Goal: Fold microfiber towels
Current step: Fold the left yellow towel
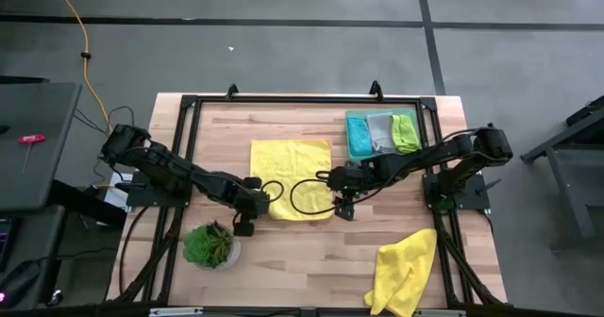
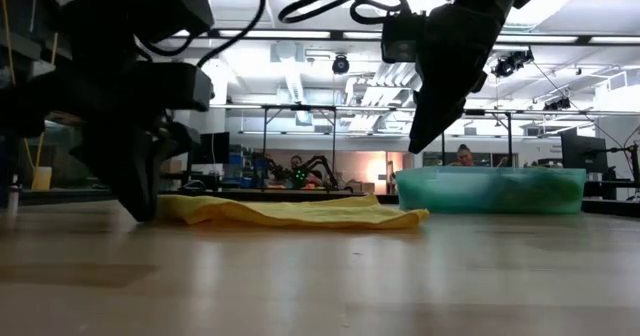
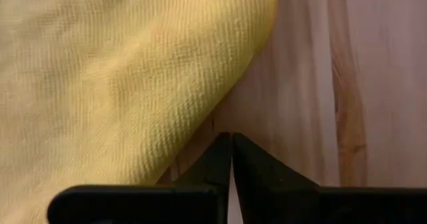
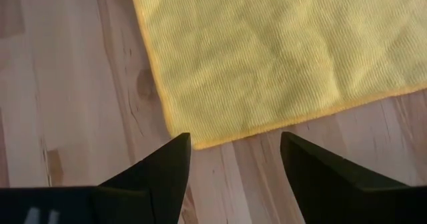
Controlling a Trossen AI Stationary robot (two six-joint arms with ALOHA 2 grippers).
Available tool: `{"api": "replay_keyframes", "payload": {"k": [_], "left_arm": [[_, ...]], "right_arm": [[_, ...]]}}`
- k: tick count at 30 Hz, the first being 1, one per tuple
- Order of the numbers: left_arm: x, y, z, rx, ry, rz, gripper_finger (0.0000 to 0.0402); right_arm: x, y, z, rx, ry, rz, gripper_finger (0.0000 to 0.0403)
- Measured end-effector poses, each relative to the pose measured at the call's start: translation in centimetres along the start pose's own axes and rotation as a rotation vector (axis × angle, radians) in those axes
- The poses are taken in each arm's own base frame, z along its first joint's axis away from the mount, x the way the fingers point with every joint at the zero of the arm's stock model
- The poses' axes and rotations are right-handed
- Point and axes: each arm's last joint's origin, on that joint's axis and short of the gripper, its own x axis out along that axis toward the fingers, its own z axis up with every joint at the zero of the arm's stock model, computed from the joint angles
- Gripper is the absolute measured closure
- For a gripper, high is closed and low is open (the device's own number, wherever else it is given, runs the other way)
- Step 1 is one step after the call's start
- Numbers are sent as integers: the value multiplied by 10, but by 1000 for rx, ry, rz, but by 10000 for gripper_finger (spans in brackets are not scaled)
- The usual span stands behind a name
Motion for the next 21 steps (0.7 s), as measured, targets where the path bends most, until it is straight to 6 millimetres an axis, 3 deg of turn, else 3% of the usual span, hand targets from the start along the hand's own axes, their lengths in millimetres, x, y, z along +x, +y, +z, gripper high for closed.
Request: {"api": "replay_keyframes", "payload": {"k": [9, 21], "left_arm": [[-4, 7, 7, 73, -65, 271, 399], [-19, 30, 48, 207, -297, 519, 401]], "right_arm": [[0, 1, 3, 26, -31, 3, 178], [0, 0, 8, 30, -102, -58, 178]]}}
